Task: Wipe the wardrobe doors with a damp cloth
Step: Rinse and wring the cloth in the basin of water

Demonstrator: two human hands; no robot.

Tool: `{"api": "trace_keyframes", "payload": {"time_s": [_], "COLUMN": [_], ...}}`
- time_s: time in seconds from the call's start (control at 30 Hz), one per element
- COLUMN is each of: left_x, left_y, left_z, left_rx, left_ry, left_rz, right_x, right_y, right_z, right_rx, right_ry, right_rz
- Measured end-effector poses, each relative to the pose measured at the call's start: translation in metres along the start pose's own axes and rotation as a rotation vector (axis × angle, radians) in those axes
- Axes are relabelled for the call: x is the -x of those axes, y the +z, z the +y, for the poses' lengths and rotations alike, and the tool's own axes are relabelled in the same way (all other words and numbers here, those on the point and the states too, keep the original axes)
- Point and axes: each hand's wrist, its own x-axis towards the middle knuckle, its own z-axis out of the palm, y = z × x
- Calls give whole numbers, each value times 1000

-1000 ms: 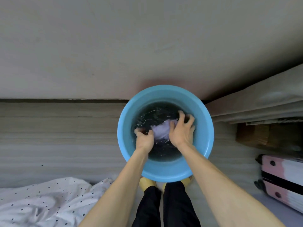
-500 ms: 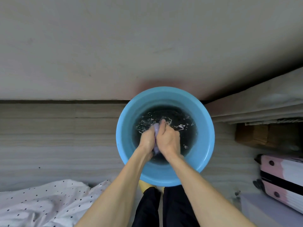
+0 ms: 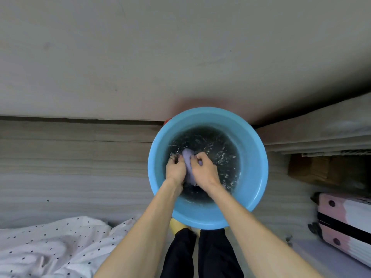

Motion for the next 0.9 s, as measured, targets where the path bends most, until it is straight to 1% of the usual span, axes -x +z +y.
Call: {"api": "trace_keyframes", "payload": {"time_s": [0.07, 0.13, 0.2, 0.27, 0.33, 0.37, 0.4, 0.43, 0.47, 0.5, 0.53, 0.57, 0.6, 0.67, 0.7, 0.73, 0.8, 0.83, 0.9], "left_x": [-3, 1, 8, 19, 23, 26, 27, 28, 29, 30, 31, 33, 34, 38, 42, 47, 55, 60, 59], "left_y": [-3, 0, 7, 12, 14, 12, 11, 9, 8, 6, 3, -1, -6, -14, -19, -24, -36, -43, -57], "left_z": [2, 6, 9, 13, 11, 11, 12, 12, 13, 13, 11, 10, 9, 8, 7, 6, 2, 3, -2], "left_rx": [24, 30, -21, -85, -161, -212, -257, -297, -334, -391, -487, -612, -736, -990, -1113, -1237, -1436, -1497, -1590], "left_ry": [17, 33, 54, 44, 66, 93, 120, 146, 172, 207, 239, 289, 348, 435, 479, 536, 709, 794, 879], "left_rz": [-25, -55, -77, -150, -182, -183, -151, -108, -75, -59, -64, -84, -104, -106, -79, -45, -12, -4, -3], "right_x": [18, 27, 24, 12, 0, -5, -9, -13, -16, -19, -19, -18, -15, -6, -2, 2, 10, 16, 30], "right_y": [7, 12, 9, -2, -18, -24, -29, -31, -33, -34, -34, -34, -33, -30, -30, -30, -30, -33, -39], "right_z": [-13, -22, -22, -14, -1, 4, 8, 12, 15, 18, 22, 25, 30, 35, 38, 38, 39, 40, 40], "right_rx": [-172, -230, -139, 70, 325, 427, 479, 472, 415, 349, 308, 305, 356, 532, 583, 597, 551, 503, 360], "right_ry": [-22, -55, -84, -63, -54, -85, -123, -156, -154, -134, -111, -113, -146, -250, -285, -281, -223, -186, -82], "right_rz": [35, 76, 135, 178, 174, 196, 259, 343, 427, 477, 467, 401, 303, 93, 3, -67, -137, -141, -95]}}
